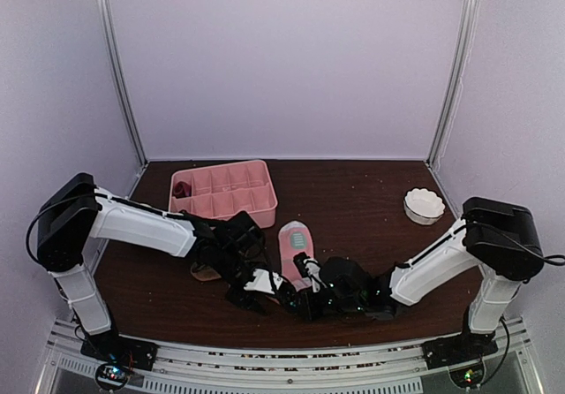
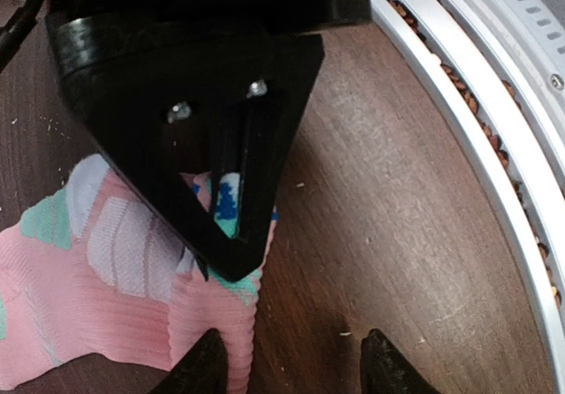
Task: Roll the socks
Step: Pick up the sock from the center of the board.
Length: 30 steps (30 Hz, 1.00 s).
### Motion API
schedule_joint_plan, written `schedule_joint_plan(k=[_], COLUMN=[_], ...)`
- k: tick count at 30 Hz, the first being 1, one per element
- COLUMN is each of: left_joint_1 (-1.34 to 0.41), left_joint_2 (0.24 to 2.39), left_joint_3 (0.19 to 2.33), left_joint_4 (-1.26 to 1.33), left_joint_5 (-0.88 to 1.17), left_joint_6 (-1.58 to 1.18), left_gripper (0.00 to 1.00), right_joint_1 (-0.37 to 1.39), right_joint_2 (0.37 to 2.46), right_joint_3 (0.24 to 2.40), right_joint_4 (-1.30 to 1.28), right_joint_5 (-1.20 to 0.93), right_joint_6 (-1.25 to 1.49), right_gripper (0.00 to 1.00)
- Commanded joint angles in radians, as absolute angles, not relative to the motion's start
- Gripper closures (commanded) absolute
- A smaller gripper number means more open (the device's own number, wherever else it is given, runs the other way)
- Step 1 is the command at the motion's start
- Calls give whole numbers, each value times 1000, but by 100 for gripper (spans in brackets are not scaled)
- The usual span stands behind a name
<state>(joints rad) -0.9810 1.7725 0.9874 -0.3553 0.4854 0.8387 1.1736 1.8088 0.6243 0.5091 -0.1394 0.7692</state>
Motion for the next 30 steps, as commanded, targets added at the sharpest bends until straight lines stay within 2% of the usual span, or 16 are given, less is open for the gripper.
schedule_joint_plan(k=[1, 10, 20, 24, 30], left_joint_1=[-994, -1003, -994, -963, -962], left_joint_2=[1803, 1807, 1708, 1673, 1715], left_joint_3=[1006, 1011, 962, 926, 938], left_joint_4=[-285, -265, -216, -183, -185], left_joint_5=[441, 415, 458, 513, 492], left_joint_6=[866, 867, 815, 766, 796], left_gripper=[48, 51, 51, 49, 48], right_joint_1=[1141, 1126, 1116, 1111, 1096], right_joint_2=[1905, 1906, 1924, 1931, 1933], right_joint_3=[532, 534, 519, 514, 505], right_joint_4=[36, 41, 117, 155, 169], right_joint_5=[-131, -176, -230, -249, -264], right_joint_6=[766, 746, 769, 781, 783], right_gripper=[97, 97, 98, 98, 99])
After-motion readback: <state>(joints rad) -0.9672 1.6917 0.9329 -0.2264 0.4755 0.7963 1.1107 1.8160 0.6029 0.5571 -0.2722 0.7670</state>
